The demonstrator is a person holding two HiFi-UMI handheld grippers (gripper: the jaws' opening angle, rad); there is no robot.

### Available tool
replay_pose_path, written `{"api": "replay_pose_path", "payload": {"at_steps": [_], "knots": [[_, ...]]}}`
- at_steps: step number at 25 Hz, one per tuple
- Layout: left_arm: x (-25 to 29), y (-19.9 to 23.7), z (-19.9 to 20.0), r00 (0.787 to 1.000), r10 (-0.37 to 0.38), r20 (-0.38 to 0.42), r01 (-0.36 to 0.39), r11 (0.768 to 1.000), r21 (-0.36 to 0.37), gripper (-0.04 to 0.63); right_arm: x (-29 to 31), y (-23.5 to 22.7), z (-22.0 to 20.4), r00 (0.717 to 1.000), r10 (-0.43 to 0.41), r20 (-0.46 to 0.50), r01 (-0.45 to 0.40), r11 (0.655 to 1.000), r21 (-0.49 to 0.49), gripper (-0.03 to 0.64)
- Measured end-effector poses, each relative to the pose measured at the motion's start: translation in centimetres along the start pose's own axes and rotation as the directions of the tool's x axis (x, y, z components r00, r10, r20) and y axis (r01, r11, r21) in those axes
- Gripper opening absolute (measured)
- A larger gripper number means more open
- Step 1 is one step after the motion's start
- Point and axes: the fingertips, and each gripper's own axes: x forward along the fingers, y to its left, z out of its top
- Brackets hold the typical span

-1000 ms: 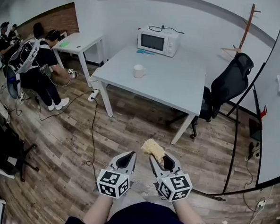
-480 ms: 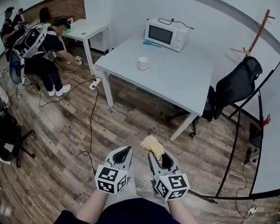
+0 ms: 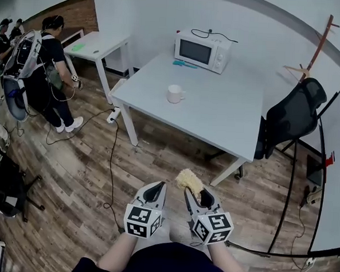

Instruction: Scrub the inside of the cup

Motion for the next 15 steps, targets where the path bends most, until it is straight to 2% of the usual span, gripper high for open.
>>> {"api": "replay_pose_path", "payload": {"at_steps": [8,15], "knots": [[6.7,8.1,4.2,0.999,-0.029,-0.019,0.030,0.999,0.023,0.018,10.8,-0.7,4.7,1.000,-0.010,0.012,0.010,1.000,-0.017,0.175],[11.7,13.8,7.5,0.998,-0.060,-0.028,0.062,0.997,0.054,0.018,18.0,-2.0,7.4,0.998,-0.057,0.024,0.057,0.998,0.003,0.175]]}}
